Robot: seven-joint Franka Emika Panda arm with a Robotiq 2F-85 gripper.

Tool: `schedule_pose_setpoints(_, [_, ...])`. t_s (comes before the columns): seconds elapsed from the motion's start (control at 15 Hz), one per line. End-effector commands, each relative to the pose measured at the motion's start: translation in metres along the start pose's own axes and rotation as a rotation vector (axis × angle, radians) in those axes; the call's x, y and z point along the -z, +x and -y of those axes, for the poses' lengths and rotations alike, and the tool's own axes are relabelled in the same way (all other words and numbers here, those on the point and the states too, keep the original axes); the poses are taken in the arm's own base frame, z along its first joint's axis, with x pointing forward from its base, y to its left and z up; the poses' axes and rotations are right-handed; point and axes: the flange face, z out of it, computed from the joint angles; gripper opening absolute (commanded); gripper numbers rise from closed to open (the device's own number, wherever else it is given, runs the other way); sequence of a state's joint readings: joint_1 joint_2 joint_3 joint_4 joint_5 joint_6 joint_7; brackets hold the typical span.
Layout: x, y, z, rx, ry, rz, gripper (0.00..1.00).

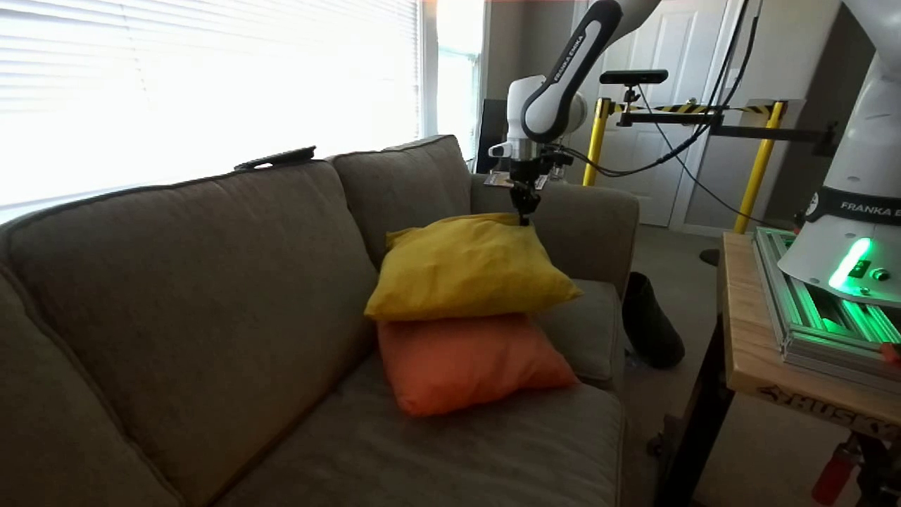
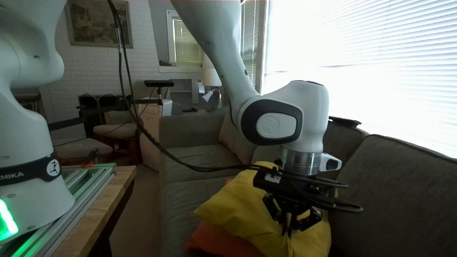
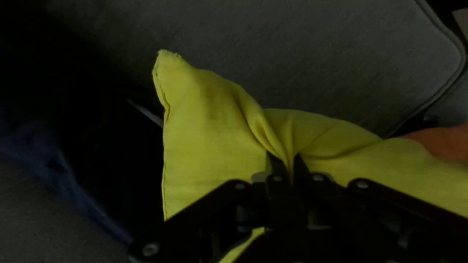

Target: Move the pillows on the sofa

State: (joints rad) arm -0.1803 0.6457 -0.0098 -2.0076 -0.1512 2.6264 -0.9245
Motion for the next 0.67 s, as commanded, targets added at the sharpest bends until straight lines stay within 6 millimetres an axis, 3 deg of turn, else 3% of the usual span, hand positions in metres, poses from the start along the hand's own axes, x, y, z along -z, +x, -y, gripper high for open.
schedule_pose_setpoints(0.0, [0.025,-0.055,0.009,0.004,0.019,0.078,0.02])
schedule_pose_setpoints(0.33, [0.042,-0.109,0.001,-0.087,0.134,0.133,0.02])
schedule_pose_setpoints(0.6, [0.036,-0.142,-0.022,-0.199,0.096,0.152,0.02])
